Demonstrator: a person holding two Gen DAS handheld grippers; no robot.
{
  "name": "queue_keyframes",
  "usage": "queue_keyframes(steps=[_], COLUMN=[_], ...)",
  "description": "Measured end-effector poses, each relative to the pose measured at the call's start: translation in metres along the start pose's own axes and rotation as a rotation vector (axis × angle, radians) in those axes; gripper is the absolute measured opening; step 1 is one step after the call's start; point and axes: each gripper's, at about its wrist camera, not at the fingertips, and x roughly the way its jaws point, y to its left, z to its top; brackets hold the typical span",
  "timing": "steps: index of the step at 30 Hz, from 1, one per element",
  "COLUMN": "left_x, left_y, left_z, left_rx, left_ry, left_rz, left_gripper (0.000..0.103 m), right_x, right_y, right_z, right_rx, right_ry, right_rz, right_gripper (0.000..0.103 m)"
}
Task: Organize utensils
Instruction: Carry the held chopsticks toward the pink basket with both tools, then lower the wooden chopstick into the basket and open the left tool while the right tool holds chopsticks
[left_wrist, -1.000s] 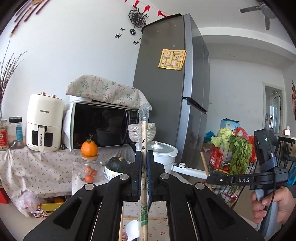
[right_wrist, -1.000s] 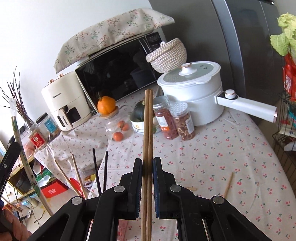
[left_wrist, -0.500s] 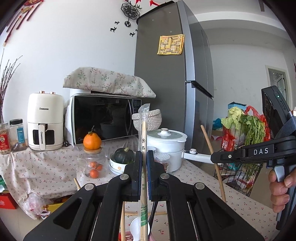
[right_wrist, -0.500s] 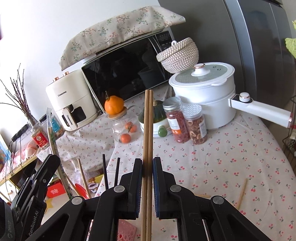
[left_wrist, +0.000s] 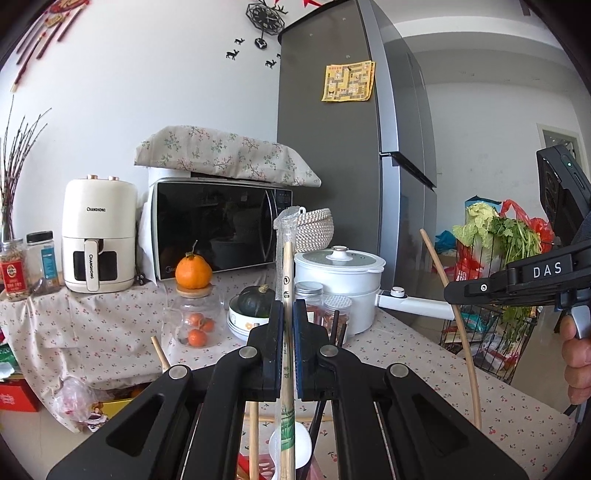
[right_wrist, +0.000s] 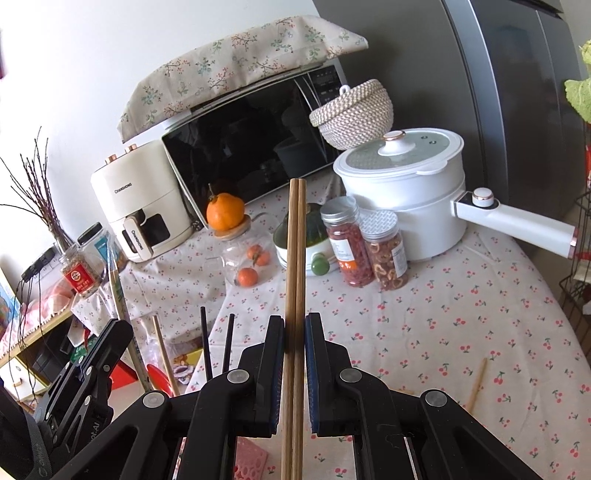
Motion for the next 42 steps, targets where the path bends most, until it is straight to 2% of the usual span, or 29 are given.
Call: queue_keyframes(steps=[8,15,23,31,36,39,42], left_x=[0.005,0.001,0.006,-0.003,-0.012,-0.018,-0.026], left_y=[0.010,0.007,0.027,0.021,0.032,0.039,0.048], left_z=[-0.005,-0.016,-0.021,-0.034,-0.030,-0.028,-0.026], left_rx=[-0.046,-0.004,-0.086,-0.042,-0.130,-0.165,-0.193], left_ry=[0.022,0.043,0.074,0.092,0.205,0.260,0.288], left_rz=[0.042,0.029,0.045,0.050,0.033,0.022,0.015], left_gripper=[0.004,0.004,0.004,0.005,0.006,0.017,0.038], right_x=[0.004,-0.003,-0.001,-0.001,0.001,0.004,0.008], right_y=[0.004,0.013,0.007,0.012,0.024,0.035,0.046], right_z=[-0.005,-0.006,-0.004,-0.005,-0.007,-0.009,-0.012], right_rx=[0.001,-0.046,-0.027,-0.037,-0.057,-0.071,-0.076], right_ry=[0.010,-0.012,-0.017,-0.034,-0.049,-0.064,-0.076], right_rz=[0.001,0.005,0.001,0.008,0.037,0.059,0.084], right_gripper=[0.007,0.007,0.007,0.007,0.007,0.007,0.007])
